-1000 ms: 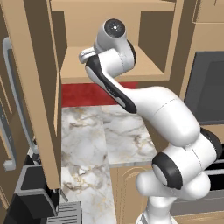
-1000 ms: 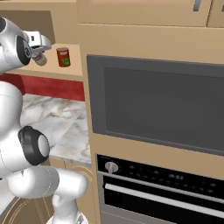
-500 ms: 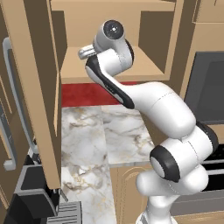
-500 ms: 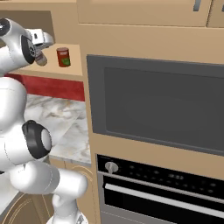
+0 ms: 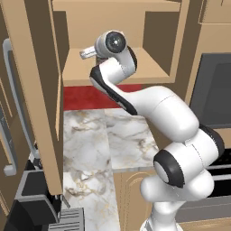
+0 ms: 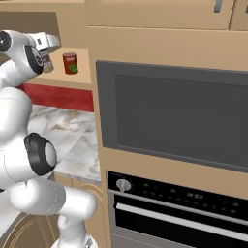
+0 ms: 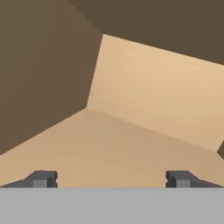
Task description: Restock the canned food cabinet by taking the new fresh canned food from the counter and placing it in the cabinet. Then, take the old canned food from the cabinet and place it on the counter.
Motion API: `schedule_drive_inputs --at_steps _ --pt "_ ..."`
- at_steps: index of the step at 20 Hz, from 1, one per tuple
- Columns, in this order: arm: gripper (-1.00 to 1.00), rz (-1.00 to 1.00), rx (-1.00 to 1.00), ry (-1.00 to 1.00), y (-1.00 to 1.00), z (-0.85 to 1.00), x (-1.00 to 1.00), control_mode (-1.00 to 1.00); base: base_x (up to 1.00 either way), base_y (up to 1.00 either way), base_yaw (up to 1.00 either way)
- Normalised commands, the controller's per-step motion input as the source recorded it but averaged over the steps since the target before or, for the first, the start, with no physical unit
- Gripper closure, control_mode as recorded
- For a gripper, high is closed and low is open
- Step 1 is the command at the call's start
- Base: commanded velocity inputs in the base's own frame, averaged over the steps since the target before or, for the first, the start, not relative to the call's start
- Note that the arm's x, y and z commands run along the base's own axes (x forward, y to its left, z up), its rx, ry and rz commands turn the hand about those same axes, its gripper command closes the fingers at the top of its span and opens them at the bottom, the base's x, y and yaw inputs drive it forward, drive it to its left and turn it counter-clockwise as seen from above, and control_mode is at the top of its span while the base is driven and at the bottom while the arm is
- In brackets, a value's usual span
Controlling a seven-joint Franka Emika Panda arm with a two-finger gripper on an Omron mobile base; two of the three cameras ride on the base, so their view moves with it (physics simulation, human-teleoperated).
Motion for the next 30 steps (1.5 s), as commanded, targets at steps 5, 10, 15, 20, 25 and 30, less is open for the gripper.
schedule_drive_inputs --at_steps 5,10,15,20,25,30 --pt "-1.0 -0.02 0.0 -0.21 0.0 0.0 0.21 -1.0 0.0 0.0 0.0" --pt "-1.0 -0.04 0.0 -0.12 0.0 0.71 -0.47 -1.0 0.0 0.0 0.0" --pt "-1.0 -0.01 0.03 0.0 0.0 0.89 -1.0 -1.0 0.0 0.0 0.0" --pt "-1.0 0.0 0.03 0.43 -0.45 -0.1 -1.0 -1.0 0.0 0.0 0.0" --pt "-1.0 0.0 0.0 0.66 -0.55 -0.1 -0.87 -1.0 0.0 0.0 0.0" --pt "-1.0 0.0 0.0 0.21 -0.13 -0.07 -0.15 -1.0 0.0 0.0 0.0"
